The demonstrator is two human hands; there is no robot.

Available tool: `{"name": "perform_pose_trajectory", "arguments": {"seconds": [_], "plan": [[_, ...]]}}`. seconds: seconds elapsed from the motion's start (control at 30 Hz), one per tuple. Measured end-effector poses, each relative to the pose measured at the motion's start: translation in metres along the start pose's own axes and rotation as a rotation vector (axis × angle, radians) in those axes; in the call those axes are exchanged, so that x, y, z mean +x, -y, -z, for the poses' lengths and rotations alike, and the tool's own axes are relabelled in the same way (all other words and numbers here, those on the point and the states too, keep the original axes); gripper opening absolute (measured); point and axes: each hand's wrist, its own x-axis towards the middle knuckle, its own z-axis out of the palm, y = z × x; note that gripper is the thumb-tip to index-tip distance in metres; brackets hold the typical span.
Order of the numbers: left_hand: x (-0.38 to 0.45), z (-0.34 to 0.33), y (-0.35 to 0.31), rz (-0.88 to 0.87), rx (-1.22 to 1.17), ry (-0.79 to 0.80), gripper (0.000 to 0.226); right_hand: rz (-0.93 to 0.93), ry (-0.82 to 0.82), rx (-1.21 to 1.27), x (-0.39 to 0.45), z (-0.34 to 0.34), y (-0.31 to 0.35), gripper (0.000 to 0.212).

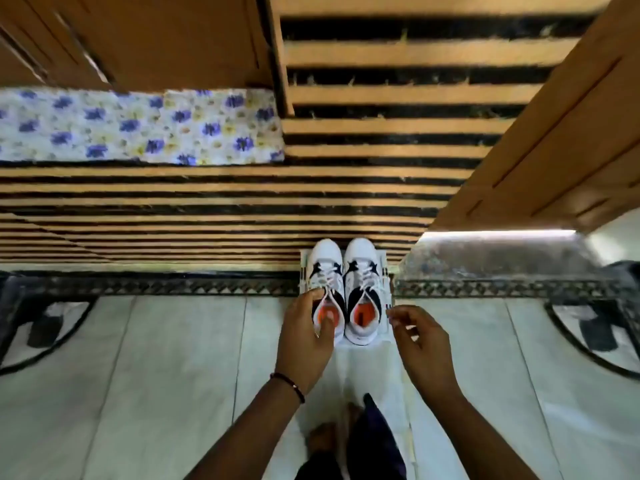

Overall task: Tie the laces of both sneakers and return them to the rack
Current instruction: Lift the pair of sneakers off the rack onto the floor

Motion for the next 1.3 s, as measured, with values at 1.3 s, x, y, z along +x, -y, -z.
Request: {"name": "perform_pose_trajectory", "arguments": {"seconds": [1.3], "plan": [[0.038, -0.178, 0.206, 0.94, -0.536, -0.224, 0.045, -0.88, 0.114, 0.299, 0.087, -0.142, -0.186, 0.038]]}}
